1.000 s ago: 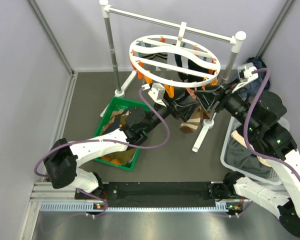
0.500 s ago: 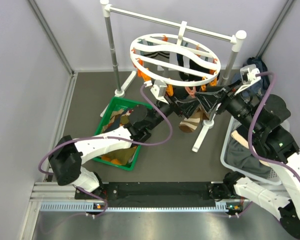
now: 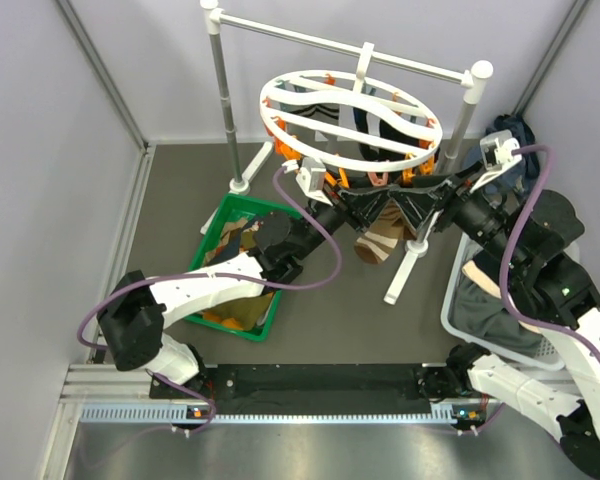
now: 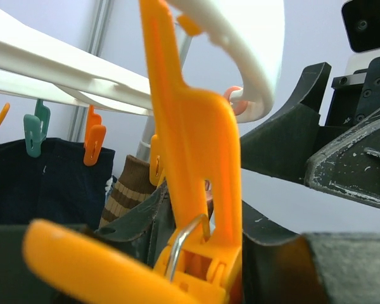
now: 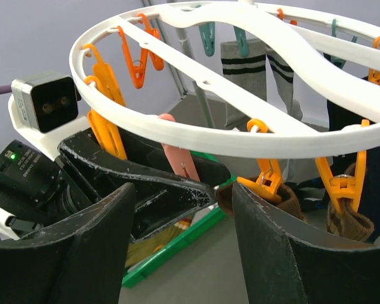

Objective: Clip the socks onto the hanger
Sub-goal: Open the clamp at the hanger.

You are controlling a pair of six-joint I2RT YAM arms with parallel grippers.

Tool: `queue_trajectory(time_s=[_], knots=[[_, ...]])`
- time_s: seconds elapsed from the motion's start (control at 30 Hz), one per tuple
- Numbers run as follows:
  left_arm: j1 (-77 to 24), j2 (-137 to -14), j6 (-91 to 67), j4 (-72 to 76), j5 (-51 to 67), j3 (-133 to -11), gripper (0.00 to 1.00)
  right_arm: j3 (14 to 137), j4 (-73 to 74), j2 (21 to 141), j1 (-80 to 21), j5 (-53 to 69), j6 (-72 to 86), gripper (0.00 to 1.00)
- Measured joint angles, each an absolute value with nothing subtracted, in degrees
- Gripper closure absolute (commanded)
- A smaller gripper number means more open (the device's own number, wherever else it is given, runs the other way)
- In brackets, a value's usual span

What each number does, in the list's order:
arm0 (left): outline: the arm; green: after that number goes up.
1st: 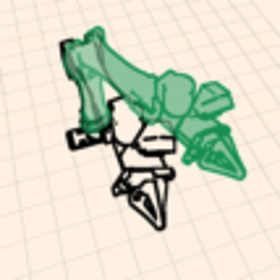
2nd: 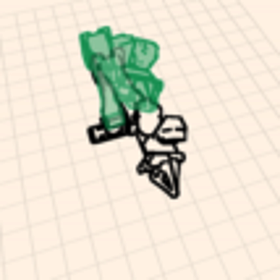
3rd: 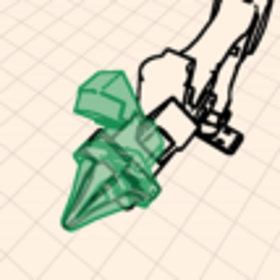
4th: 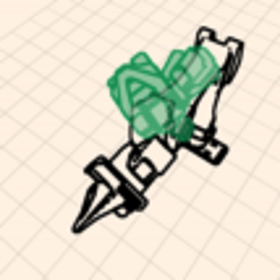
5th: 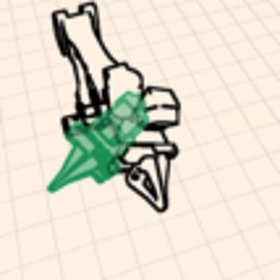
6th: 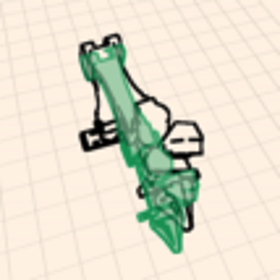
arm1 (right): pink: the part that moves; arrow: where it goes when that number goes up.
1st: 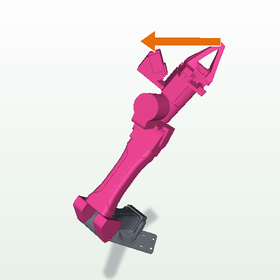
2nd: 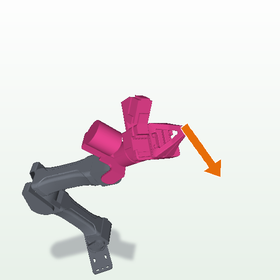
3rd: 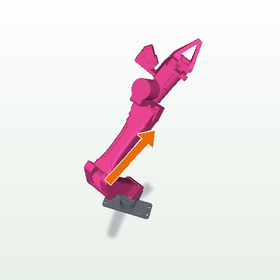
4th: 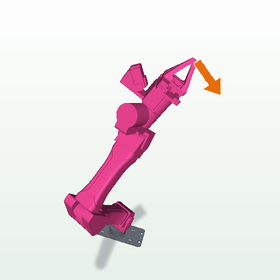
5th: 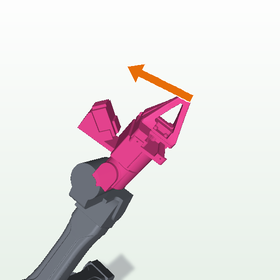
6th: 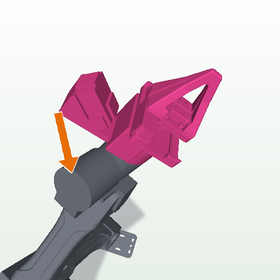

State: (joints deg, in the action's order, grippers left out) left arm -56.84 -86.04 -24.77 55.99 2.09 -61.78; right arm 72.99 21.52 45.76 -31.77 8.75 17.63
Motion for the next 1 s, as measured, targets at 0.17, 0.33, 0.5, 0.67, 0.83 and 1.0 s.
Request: queue_trajectory(time_s=[0.17,0.33,0.5,0.67,0.83,1.0], knots=[[-57.8,-86.0,-24.5,55.6,0.0,-61.8,0.74,75.1,24.1,46.2,-31.8,8.7,17.6,0.38],[-61.9,-86.5,-19.1,53.1,-8.0,-62.1,0.76,75.2,25.3,46.2,-31.8,7.1,17.6,0.4],[-65.7,-89.1,-12.5,50.8,-16.6,-65.3,0.76,75.1,25.8,46.2,-31.8,4.3,17.9,0.44],[-68.1,-91.2,-7.1,49.1,-22.6,-68.2,0.77,74.5,25.6,46.2,-31.8,1.8,18.7,0.46],[-69.3,-92.7,-3.5,48.4,-26.1,-70.0,0.77,73.5,25.0,46.2,-31.8,-1.5,19.3,0.48],[-69.5,-93.5,-1.8,48.3,-27.8,-70.8,0.77,72.0,24.7,46.2,-31.8,-4.4,19.4,0.51]])
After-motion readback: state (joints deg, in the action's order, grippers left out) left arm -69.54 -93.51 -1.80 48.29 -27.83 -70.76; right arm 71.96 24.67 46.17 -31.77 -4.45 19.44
